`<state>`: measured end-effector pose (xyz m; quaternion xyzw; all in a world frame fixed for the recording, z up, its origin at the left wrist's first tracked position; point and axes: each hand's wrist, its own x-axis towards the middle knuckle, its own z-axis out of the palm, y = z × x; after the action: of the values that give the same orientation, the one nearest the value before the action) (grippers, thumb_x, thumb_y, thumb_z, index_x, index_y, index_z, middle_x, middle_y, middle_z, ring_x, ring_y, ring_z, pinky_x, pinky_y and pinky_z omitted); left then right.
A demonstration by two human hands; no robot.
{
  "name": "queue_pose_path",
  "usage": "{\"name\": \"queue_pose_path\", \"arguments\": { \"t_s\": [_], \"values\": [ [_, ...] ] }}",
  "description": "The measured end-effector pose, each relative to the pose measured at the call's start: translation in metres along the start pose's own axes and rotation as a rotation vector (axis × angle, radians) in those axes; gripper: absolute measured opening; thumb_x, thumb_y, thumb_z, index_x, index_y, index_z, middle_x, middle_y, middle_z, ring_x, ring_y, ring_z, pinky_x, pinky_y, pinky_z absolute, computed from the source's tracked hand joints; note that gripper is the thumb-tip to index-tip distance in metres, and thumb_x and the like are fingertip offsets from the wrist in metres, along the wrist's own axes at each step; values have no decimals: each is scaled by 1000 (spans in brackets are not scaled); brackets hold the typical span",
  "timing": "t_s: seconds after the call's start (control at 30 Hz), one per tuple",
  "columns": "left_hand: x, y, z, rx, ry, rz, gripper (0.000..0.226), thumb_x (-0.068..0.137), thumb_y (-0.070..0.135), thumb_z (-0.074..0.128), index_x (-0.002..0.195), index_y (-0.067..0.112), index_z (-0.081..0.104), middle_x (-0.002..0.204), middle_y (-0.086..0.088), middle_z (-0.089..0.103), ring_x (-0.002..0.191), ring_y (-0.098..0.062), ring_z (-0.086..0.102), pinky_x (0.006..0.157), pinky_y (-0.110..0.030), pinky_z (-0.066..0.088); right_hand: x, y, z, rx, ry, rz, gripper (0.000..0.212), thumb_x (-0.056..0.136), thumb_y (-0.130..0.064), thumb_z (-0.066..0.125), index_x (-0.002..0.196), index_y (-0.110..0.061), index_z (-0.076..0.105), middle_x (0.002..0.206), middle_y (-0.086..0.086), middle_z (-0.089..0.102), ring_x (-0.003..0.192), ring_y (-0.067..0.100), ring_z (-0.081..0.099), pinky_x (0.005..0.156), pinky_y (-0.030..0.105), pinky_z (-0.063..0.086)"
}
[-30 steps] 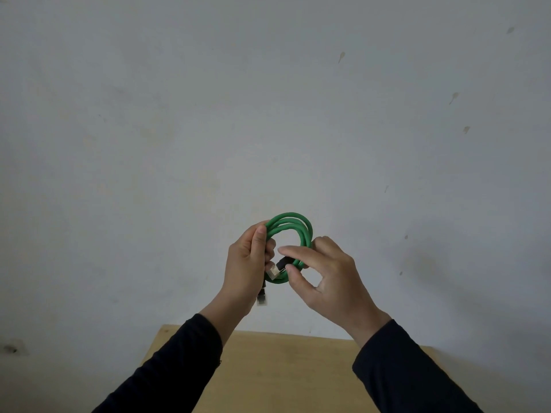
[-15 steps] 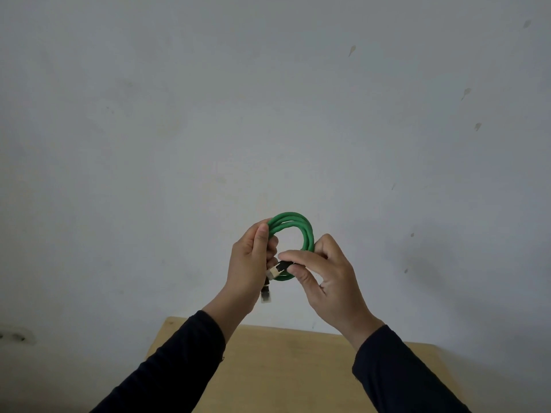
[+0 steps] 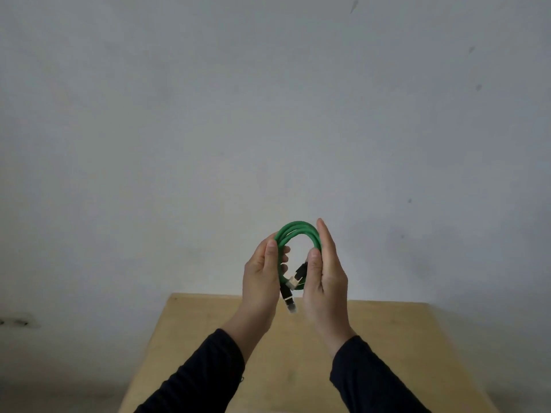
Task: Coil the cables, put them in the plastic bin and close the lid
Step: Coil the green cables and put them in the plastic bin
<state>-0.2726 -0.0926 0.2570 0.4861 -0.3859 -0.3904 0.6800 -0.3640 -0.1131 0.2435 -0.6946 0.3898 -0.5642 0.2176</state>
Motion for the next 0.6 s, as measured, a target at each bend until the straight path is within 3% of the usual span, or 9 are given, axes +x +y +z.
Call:
{"name": "queue_pose_path", "arguments": {
  "t_s": [0.1,0.17,0.27,0.33,0.4,0.47,0.53,0.6],
  "values": [
    [-19,-27,-12,137,-42,-53,28,99,28,38,100,38,64,96,-1,65,70,3,62,60,-12,47,-34,13,-10,-30,-28,83,43,96,-38,28,140,-37,30,97,-7,46,85,9,45,82,26,42],
    [-36,-50,-19,182,-59,-108,25,98,26,44,103,34,67,99,1,68,78,1,66,62,-13,49,-63,23,-18,-69,-54,154,41,98,-30,32,138,-38,32,92,-11,48,75,3,46,76,16,39],
    [-67,-85,-28,212,-54,-194,23,94,23,53,110,24,69,88,3,73,78,-4,69,66,-18,52,-109,37,-27,-143,-58,258,40,98,-27,34,137,-34,36,88,-13,50,66,-5,48,68,7,37],
    [-89,-105,-33,232,-45,-240,24,91,22,57,113,24,67,84,3,74,76,-3,69,68,-16,53,-140,48,-32,-181,-59,324,38,98,-29,35,136,-32,37,81,-18,48,62,-7,47,65,8,35],
    [-111,-122,-38,276,-58,-270,27,90,22,58,116,24,64,90,1,75,77,-1,69,72,-15,54,-167,54,-36,-195,-65,383,41,93,-43,30,134,-39,33,84,-17,43,67,-10,40,71,16,34],
    [-131,-133,-42,303,-77,-292,28,90,22,59,118,24,64,103,-1,73,84,-1,69,81,-22,55,-190,59,-40,-202,-77,433,46,89,-49,25,133,-39,33,93,-9,44,76,-3,40,74,19,34],
    [-147,-142,-46,332,-86,-312,29,90,22,59,119,23,63,113,-1,70,94,-6,67,89,-32,53,-207,60,-43,-206,-108,481,45,91,-47,28,134,-35,36,98,-7,47,88,4,45,71,13,36],
    [-160,-150,-51,405,-81,-329,28,90,22,59,118,25,64,115,0,68,100,-7,64,91,-27,51,-222,60,-47,-196,-162,539,38,98,-32,37,136,-28,39,113,-8,53,104,3,48,82,2,36]
  ]
}}
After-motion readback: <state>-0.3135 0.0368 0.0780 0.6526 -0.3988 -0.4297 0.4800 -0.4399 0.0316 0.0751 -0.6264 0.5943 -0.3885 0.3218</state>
